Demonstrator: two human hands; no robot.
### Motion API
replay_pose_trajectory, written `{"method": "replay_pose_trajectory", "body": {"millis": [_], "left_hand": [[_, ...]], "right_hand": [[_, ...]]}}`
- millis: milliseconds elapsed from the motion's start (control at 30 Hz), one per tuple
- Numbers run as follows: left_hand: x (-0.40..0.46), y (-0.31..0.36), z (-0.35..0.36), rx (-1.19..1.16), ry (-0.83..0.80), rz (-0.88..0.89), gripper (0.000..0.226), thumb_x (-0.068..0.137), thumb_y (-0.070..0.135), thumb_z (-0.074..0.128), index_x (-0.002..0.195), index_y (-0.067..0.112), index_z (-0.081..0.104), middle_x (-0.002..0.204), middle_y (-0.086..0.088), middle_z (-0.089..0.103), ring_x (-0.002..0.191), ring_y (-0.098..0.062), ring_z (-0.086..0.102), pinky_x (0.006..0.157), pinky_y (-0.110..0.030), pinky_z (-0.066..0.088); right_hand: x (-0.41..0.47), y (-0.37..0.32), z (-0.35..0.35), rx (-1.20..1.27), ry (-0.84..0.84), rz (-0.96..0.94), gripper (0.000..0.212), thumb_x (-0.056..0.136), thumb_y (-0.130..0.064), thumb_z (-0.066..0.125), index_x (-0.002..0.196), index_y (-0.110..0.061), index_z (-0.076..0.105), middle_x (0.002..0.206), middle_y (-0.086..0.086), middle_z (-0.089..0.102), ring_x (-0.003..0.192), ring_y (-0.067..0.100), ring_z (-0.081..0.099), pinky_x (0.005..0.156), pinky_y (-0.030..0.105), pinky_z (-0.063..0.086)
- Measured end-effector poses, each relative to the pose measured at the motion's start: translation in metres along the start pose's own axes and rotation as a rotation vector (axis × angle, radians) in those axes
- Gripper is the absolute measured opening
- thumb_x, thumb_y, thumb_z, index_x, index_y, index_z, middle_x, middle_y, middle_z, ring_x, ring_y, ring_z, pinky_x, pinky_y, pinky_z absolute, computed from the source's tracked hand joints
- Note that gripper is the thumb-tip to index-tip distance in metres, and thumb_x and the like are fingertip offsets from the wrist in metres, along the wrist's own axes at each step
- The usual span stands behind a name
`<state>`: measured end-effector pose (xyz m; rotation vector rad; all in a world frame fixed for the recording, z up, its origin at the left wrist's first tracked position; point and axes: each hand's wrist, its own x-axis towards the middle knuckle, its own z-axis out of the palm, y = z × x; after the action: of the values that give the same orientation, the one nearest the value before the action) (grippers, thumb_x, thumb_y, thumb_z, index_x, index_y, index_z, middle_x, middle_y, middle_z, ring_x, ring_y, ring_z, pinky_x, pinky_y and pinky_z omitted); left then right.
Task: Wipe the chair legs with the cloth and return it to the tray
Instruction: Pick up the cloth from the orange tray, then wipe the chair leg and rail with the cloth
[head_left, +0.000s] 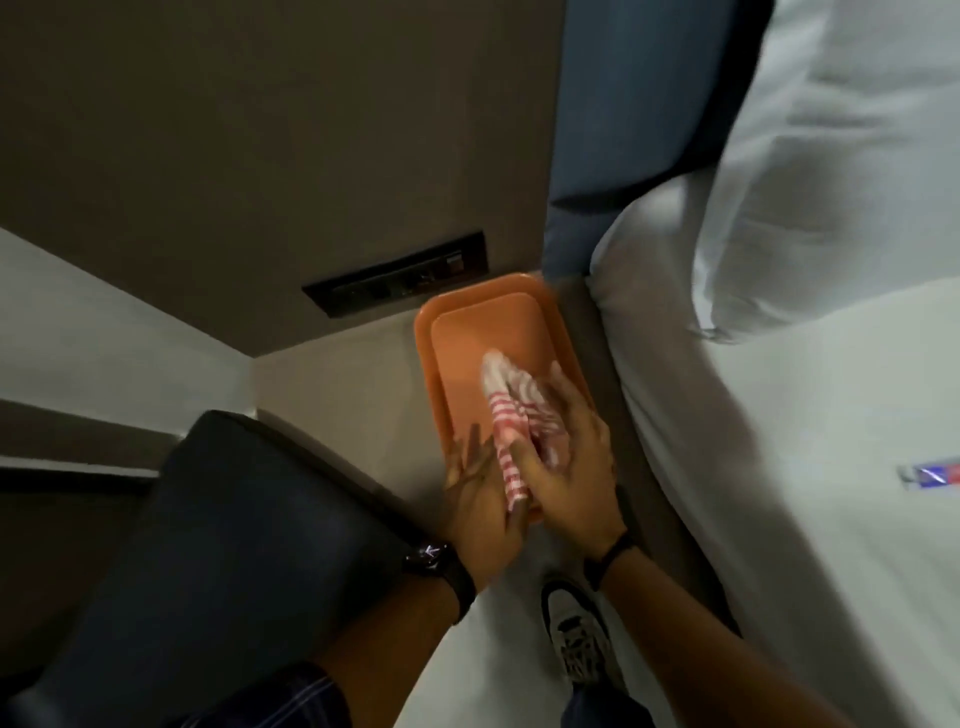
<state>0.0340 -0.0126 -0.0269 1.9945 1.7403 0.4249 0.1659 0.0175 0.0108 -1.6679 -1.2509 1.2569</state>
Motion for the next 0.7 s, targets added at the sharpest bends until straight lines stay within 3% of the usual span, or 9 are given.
{"method": "replay_pose_trajectory", "body": {"millis": [67,100,167,267,333,367,467,567,700], "left_hand": [[-0.027,0.036,-0.032,-0.179,-0.037,0.114,0.055,0.09,0.028,0.044,0.142,0.015,0.053,0.141,-0.015,0.063,0.137,-0.023,0.046,0.123,-0.051,0.034],[-0.044,0.053,-0.047,-0.217,-0.083,0.184,0.051,0.09,0.026,0.046,0.14,0.018,0.055,0.138,-0.011,0.066,0.133,-0.02,0.049,0.12,-0.047,0.038],[-0.075,0.073,-0.067,-0.195,-0.184,0.327,0.045,0.09,0.028,0.053,0.135,0.025,0.054,0.133,-0.005,0.066,0.126,-0.016,0.051,0.116,-0.036,0.039],[-0.143,0.08,-0.097,0.015,-0.394,0.404,0.059,0.096,0.06,0.048,0.149,0.039,0.039,0.156,0.007,0.048,0.148,-0.011,0.034,0.125,-0.032,0.018],[-0.193,0.065,-0.115,0.266,-0.466,0.395,0.075,0.096,0.074,0.033,0.159,0.033,0.027,0.168,0.007,0.032,0.159,-0.013,0.015,0.13,-0.039,0.004],[-0.219,0.056,-0.126,0.412,-0.482,0.395,0.079,0.096,0.074,0.027,0.16,0.028,0.026,0.169,0.003,0.03,0.16,-0.017,0.012,0.13,-0.041,-0.001],[-0.288,0.026,-0.16,0.76,-0.511,0.279,0.086,0.096,0.069,0.017,0.162,0.013,0.019,0.171,-0.01,0.023,0.161,-0.029,0.005,0.129,-0.046,-0.009],[-0.343,0.005,-0.172,0.895,-0.46,0.136,0.09,0.095,0.069,0.008,0.163,0.009,0.008,0.173,-0.015,0.01,0.16,-0.031,-0.004,0.129,-0.048,-0.009],[-0.421,-0.008,-0.156,1.021,-0.503,0.155,0.089,0.097,0.068,0.011,0.161,0.009,-0.005,0.173,-0.014,-0.004,0.157,-0.028,-0.017,0.127,-0.047,-0.014]], "right_hand": [[-0.038,-0.011,-0.016,-0.061,-0.048,-0.076,0.091,0.09,-0.061,0.066,0.17,-0.043,0.026,0.18,-0.021,0.028,0.166,-0.004,0.024,0.13,0.011,0.019],[-0.06,-0.015,-0.024,0.031,-0.075,-0.076,0.088,0.094,-0.053,0.068,0.171,-0.04,0.026,0.178,-0.029,0.028,0.164,-0.011,0.024,0.129,0.006,0.02],[-0.1,-0.017,-0.027,0.22,-0.065,-0.043,0.067,0.103,-0.03,0.068,0.162,-0.045,0.041,0.159,-0.043,0.047,0.151,-0.014,0.046,0.125,0.013,0.039],[-0.177,-0.02,-0.027,0.441,0.091,0.056,0.046,0.107,-0.019,0.054,0.137,-0.051,0.068,0.138,-0.028,0.075,0.133,0.002,0.071,0.122,0.031,0.054],[-0.228,-0.008,-0.027,0.598,0.102,0.108,0.046,0.116,-0.008,0.046,0.149,-0.035,0.063,0.15,-0.01,0.073,0.146,0.019,0.065,0.13,0.042,0.047],[-0.257,0.001,-0.027,0.626,0.111,0.145,0.046,0.117,-0.007,0.043,0.15,-0.033,0.062,0.151,-0.011,0.072,0.149,0.022,0.062,0.131,0.045,0.046],[-0.347,0.036,-0.02,0.538,0.144,0.194,0.049,0.117,-0.009,0.043,0.151,-0.043,0.054,0.155,-0.023,0.064,0.155,0.012,0.054,0.134,0.037,0.042],[-0.419,0.082,0.002,0.403,0.143,0.146,0.056,0.115,-0.009,0.045,0.166,-0.032,0.041,0.172,-0.01,0.048,0.163,0.013,0.042,0.139,0.049,0.032],[-0.487,0.134,0.041,0.223,0.095,0.147,0.062,0.112,-0.023,0.043,0.172,-0.03,0.029,0.181,-0.005,0.03,0.173,0.02,0.018,0.142,0.055,0.021]]}}
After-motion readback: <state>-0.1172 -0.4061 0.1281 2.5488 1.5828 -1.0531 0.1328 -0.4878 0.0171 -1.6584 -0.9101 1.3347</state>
